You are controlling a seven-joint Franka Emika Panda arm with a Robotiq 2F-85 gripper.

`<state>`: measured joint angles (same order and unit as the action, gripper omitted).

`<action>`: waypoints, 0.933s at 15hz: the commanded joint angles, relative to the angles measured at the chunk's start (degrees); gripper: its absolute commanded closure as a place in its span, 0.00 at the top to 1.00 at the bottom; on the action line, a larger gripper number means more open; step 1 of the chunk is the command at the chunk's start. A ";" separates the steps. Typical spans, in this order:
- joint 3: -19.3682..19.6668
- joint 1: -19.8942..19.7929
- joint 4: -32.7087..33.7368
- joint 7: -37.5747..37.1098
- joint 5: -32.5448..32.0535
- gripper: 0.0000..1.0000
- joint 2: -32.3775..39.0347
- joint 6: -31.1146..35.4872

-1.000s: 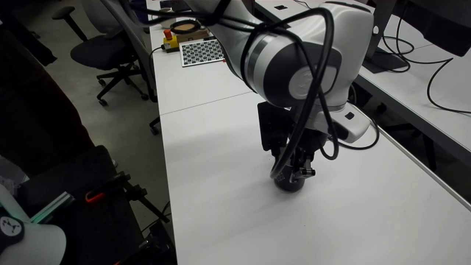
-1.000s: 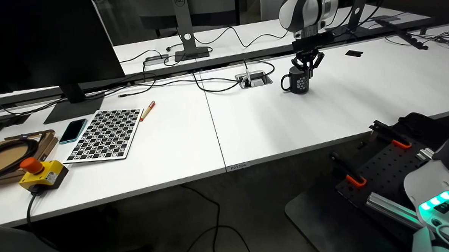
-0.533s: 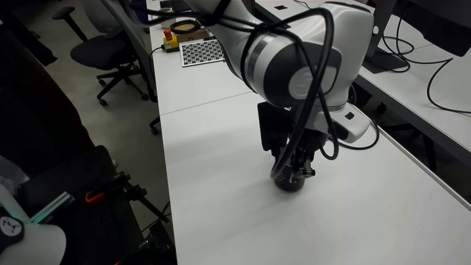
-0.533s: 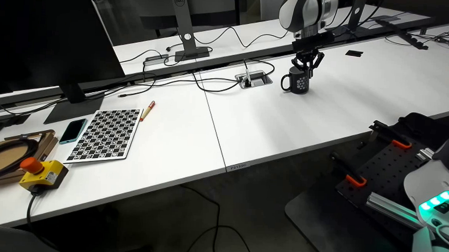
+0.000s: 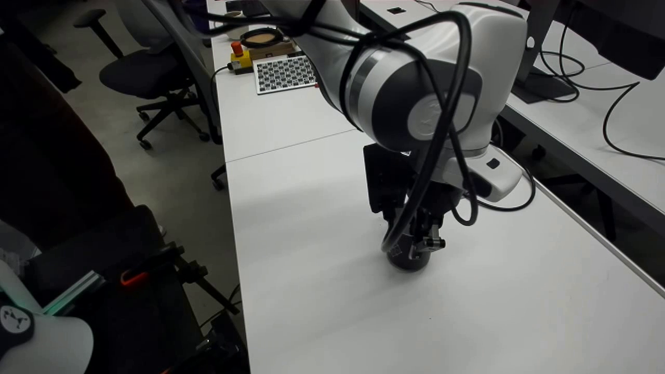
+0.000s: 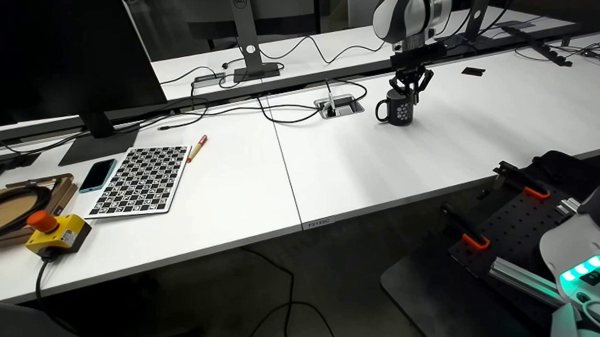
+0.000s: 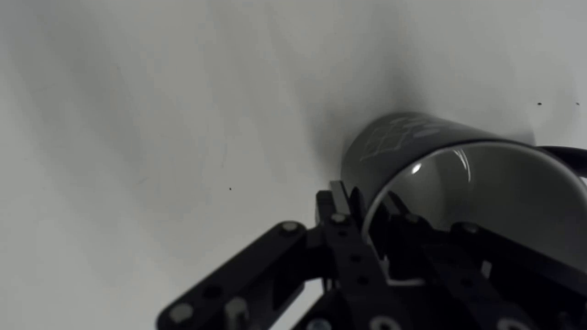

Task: Move the black mug to the right

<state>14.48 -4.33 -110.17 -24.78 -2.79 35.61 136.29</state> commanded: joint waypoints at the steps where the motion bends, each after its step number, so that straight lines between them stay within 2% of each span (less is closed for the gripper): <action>1: 0.11 0.06 0.23 0.12 0.19 0.49 0.22 -0.25; 7: 0.15 0.08 0.31 0.02 0.19 0.94 0.36 -0.34; 8: 0.16 0.10 0.32 -0.01 0.17 0.99 0.36 -0.33; 14: 0.53 -0.25 -0.44 -0.06 0.49 1.00 -1.87 -0.15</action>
<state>14.58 -4.38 -110.20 -24.78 -2.79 35.46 136.35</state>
